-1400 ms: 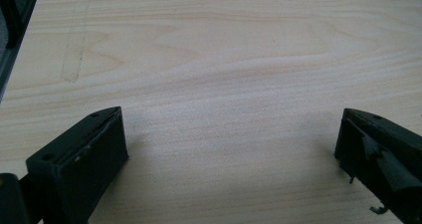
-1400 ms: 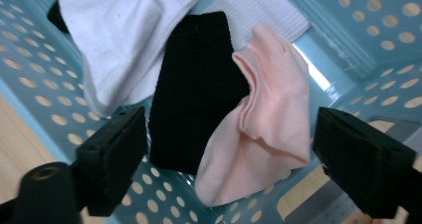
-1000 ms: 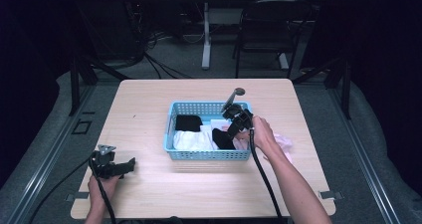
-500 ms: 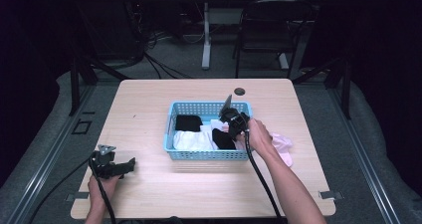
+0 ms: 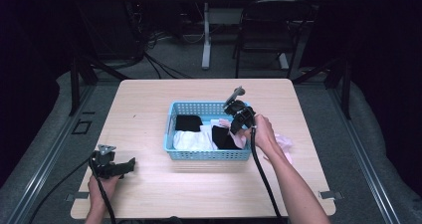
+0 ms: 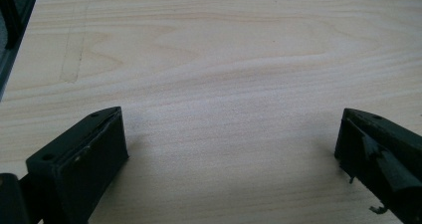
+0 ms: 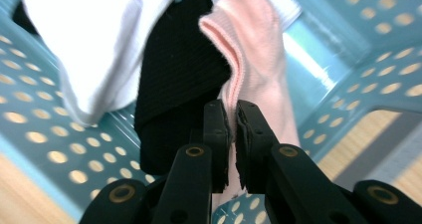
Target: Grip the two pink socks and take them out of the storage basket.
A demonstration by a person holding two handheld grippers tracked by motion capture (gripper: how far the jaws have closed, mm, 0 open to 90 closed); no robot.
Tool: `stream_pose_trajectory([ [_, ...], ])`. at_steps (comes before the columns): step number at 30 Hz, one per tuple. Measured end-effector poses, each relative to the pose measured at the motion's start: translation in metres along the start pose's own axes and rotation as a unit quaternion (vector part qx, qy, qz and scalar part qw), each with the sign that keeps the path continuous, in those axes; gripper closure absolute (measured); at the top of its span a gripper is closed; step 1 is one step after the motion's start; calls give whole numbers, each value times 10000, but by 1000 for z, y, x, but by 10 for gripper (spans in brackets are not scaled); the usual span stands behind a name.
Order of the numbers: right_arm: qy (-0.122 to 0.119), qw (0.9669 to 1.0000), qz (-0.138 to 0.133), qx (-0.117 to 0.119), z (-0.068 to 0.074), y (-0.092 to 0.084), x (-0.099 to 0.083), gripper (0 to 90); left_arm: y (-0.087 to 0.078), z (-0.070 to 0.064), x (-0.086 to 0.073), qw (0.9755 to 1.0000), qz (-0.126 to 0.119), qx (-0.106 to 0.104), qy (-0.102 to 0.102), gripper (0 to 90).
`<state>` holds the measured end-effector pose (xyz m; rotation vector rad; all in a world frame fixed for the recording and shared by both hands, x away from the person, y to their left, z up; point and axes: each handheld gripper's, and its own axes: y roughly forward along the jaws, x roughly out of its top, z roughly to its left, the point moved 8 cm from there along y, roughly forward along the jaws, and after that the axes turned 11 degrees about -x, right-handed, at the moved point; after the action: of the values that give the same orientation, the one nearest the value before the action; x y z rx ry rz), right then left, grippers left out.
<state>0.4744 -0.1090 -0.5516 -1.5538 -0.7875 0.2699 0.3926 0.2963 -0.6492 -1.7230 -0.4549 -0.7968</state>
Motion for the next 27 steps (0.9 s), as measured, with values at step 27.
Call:
stream_pose_trajectory([
  [27, 35, 9977, -661, 115, 0, -66, 21, 843, 0, 0, 0, 10000, -3, 6, -3, 1],
])
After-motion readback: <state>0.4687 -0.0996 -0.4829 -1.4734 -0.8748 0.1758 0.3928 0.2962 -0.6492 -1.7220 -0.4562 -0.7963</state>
